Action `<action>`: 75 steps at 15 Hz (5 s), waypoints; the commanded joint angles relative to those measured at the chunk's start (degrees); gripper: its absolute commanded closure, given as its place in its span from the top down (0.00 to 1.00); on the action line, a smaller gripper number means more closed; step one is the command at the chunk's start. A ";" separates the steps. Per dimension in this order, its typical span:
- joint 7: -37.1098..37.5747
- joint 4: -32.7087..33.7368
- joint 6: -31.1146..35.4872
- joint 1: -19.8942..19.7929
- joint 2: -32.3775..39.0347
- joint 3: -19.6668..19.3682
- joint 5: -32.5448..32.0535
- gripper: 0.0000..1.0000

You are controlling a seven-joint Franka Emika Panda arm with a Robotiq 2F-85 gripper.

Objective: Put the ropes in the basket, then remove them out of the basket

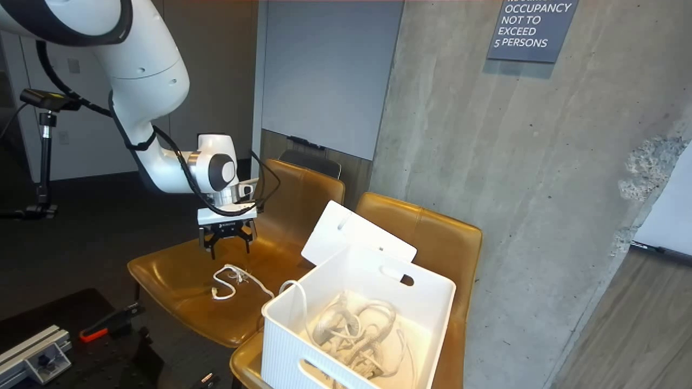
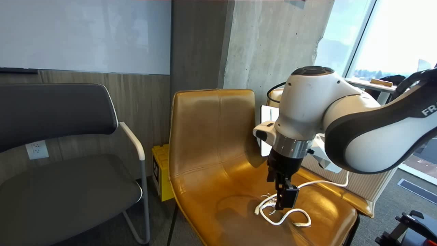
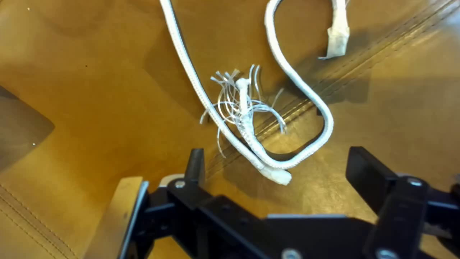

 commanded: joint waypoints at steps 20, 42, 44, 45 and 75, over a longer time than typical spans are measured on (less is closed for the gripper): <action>-2.85 13.91 -6.01 1.25 13.69 -3.29 -0.94 0.38; 7.66 12.83 -31.36 -5.69 -26.59 -10.25 -9.95 0.01; 6.12 17.09 -34.70 -8.38 -27.77 -11.08 -10.90 0.01; 5.04 19.49 -35.99 -9.93 -27.73 -11.70 -10.92 0.01; 14.84 -1.17 -12.57 -19.01 -20.61 -15.32 6.94 0.94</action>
